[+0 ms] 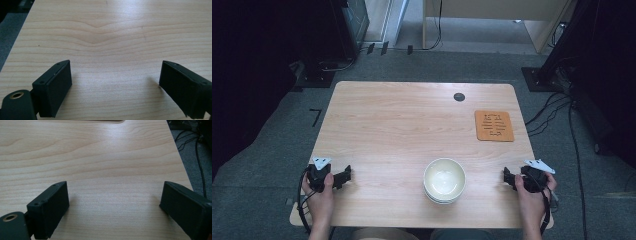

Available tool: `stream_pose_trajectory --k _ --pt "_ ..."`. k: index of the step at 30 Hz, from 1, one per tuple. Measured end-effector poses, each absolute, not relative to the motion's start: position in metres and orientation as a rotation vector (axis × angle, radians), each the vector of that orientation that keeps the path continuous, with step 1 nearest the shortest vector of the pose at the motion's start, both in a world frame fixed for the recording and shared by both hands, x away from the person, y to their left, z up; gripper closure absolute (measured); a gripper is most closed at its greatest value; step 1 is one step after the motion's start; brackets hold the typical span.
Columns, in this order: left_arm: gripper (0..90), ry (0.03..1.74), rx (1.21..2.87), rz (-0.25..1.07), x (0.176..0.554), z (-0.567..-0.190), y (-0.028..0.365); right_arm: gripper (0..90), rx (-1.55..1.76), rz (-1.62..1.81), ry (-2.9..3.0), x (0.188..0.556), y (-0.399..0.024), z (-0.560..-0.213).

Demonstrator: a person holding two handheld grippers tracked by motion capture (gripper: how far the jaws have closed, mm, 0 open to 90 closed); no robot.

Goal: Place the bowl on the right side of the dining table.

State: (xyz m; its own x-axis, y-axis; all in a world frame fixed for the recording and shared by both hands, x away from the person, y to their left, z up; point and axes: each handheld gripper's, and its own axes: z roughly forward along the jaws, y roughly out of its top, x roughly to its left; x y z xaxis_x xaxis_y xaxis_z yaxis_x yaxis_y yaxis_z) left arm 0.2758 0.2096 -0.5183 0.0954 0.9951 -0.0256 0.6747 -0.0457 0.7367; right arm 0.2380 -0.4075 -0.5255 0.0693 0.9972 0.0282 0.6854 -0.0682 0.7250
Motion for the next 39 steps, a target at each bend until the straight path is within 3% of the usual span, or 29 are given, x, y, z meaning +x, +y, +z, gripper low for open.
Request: stream_pose_trajectory --k 16,26,39 --pt "10.5 1.663 1.790 0.718 0.279 -0.518 0.208 7.9 1.837 0.733 1.636 0.238 -0.406 -0.525" --pt "10.6 1.670 1.739 0.697 0.279 -0.514 0.208 12.4 1.859 0.734 1.586 0.237 -0.409 -0.524" --pt "10.6 1.578 1.702 0.675 0.273 -0.488 0.192 12.6 1.835 0.824 1.571 0.233 -0.400 -0.500"
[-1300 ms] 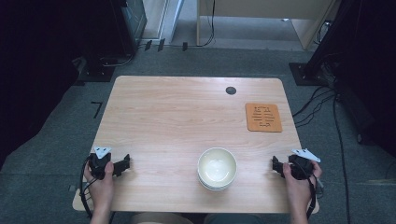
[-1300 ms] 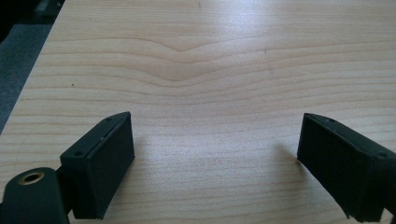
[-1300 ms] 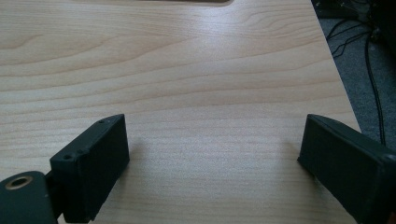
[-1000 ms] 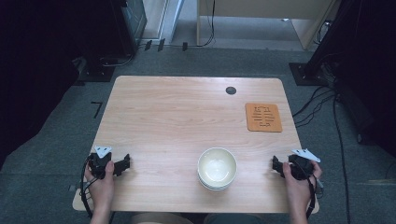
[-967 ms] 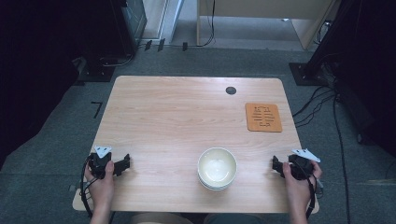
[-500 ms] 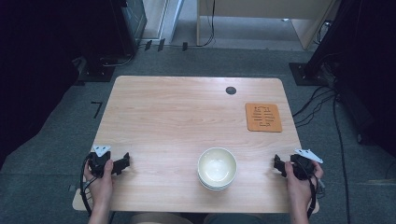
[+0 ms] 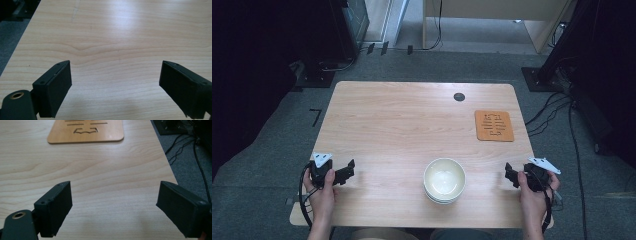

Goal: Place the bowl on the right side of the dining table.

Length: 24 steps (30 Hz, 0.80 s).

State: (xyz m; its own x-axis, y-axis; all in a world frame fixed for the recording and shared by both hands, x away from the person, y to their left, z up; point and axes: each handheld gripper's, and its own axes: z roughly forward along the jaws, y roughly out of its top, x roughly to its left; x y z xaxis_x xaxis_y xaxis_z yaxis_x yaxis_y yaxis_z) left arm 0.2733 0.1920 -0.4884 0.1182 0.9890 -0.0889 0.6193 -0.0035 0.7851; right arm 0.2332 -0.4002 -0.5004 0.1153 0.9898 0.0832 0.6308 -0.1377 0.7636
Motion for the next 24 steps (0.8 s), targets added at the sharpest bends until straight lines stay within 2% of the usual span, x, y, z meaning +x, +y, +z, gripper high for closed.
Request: stream_pose_trajectory --k 24 --pt "10.6 1.472 1.702 0.633 0.265 -0.461 0.161 12.8 1.743 0.961 1.621 0.227 -0.367 -0.464"
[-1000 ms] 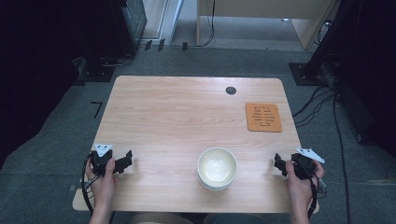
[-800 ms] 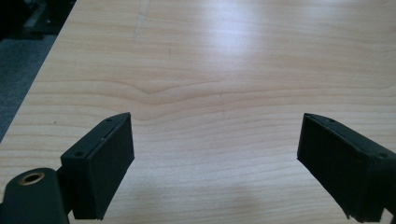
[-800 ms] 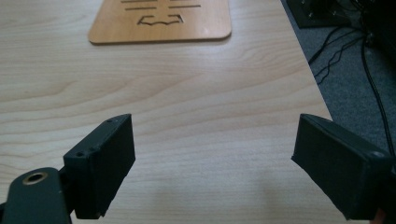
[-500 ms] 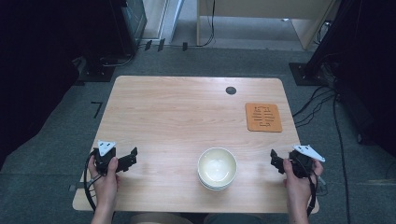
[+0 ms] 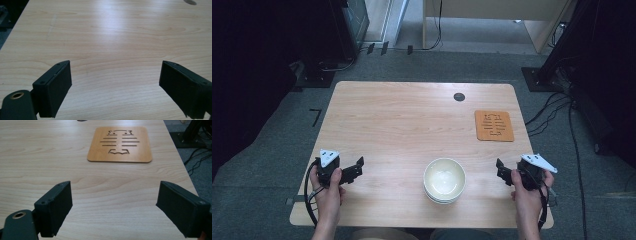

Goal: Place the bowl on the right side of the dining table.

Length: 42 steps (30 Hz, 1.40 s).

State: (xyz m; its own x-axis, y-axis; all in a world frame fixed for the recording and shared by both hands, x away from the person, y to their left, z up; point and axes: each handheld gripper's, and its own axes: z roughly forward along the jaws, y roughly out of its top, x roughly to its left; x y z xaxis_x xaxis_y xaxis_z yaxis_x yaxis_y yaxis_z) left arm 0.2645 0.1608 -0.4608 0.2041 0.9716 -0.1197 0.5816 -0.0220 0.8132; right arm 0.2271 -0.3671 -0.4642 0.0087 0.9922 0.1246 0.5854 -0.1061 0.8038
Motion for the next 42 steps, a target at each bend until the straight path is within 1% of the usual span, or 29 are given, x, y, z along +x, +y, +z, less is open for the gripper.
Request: stream_pose_trajectory --k 14,18,30,37,42 --pt "10.6 1.375 1.757 0.595 0.258 -0.456 0.124 12.9 1.684 1.043 1.658 0.224 -0.345 -0.449" --pt "10.6 1.360 1.761 0.571 0.257 -0.455 0.119 12.9 1.675 1.067 1.665 0.224 -0.340 -0.447" --pt "10.6 1.331 1.764 0.557 0.254 -0.452 0.110 13.0 1.636 1.124 1.718 0.223 -0.323 -0.442" --pt "10.6 1.322 1.744 0.531 0.253 -0.449 0.104 14.5 1.605 1.169 1.741 0.221 -0.310 -0.438" --pt "10.6 1.287 1.737 0.521 0.249 -0.445 0.097 14.7 1.590 1.198 1.741 0.220 -0.303 -0.433"
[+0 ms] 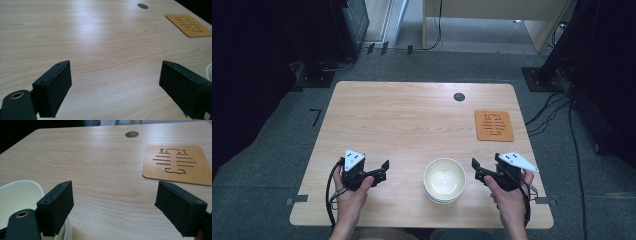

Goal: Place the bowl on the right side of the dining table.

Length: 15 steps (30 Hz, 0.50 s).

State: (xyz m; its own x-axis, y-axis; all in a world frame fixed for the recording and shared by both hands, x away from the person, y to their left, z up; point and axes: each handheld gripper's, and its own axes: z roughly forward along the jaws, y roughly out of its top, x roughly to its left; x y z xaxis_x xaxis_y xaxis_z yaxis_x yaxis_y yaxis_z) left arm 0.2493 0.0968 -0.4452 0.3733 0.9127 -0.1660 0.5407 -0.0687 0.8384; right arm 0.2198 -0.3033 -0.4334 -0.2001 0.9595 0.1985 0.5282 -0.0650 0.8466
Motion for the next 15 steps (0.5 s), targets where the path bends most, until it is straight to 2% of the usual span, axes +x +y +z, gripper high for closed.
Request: stream_pose_trajectory --k 4,6,7,8,9,11,15 --pt "10.6 1.262 1.746 0.521 0.247 -0.443 0.090 17.5 1.587 1.203 1.735 0.220 -0.297 -0.429" --pt "10.6 1.255 1.750 0.521 0.246 -0.442 0.087 23.4 1.579 1.208 1.727 0.219 -0.293 -0.428" --pt "10.6 1.251 1.752 0.520 0.246 -0.442 0.086 23.4 1.579 1.208 1.727 0.219 -0.293 -0.428" --pt "10.6 1.244 1.758 0.521 0.245 -0.442 0.083 28.6 1.557 1.210 1.719 0.218 -0.290 -0.427" --pt "10.6 1.244 1.758 0.521 0.245 -0.442 0.083 28.6 1.557 1.210 1.719 0.218 -0.290 -0.427" --pt "10.6 1.236 1.767 0.516 0.244 -0.443 0.081 35.6 1.535 1.222 1.722 0.216 -0.286 -0.426" --pt "10.7 1.229 1.775 0.497 0.244 -0.444 0.076 42.4 1.527 1.233 1.739 0.215 -0.283 -0.426"
